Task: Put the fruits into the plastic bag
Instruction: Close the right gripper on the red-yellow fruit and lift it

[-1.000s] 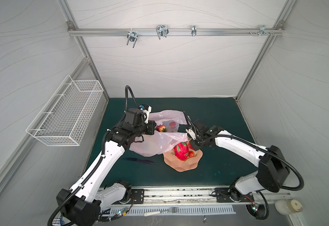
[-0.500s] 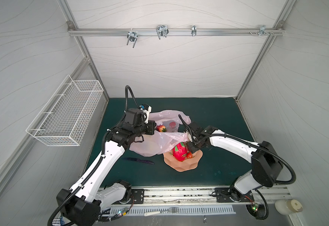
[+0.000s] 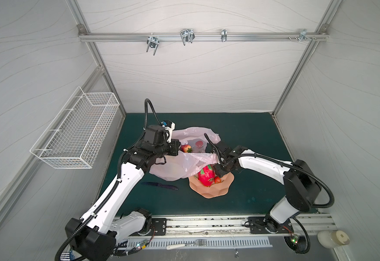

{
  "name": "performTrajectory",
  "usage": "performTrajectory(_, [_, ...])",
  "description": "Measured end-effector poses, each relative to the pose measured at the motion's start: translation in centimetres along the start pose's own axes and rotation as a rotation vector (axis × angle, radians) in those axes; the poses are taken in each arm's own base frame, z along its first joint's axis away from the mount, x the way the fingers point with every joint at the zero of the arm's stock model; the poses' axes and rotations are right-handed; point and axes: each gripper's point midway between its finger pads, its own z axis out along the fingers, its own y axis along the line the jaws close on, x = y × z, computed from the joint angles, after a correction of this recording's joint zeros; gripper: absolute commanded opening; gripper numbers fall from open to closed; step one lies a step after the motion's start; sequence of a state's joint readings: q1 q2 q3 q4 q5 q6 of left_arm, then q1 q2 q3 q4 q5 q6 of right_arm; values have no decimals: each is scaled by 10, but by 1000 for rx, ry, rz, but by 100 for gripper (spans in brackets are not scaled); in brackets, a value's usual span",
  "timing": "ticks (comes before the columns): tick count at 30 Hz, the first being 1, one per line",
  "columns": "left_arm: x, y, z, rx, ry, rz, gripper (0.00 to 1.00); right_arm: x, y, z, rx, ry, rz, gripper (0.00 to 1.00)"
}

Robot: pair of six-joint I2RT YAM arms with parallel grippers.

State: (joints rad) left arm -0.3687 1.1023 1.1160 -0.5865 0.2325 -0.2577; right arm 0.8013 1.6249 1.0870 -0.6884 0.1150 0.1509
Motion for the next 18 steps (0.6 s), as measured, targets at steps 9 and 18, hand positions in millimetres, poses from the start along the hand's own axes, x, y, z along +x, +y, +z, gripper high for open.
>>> performTrajectory(9, [0,0,0,0,0,0,0,0,2,7,-11,5,35,53])
performTrajectory(18, [0,0,0,0,0,0,0,-1,5,10,-25,2,69,31])
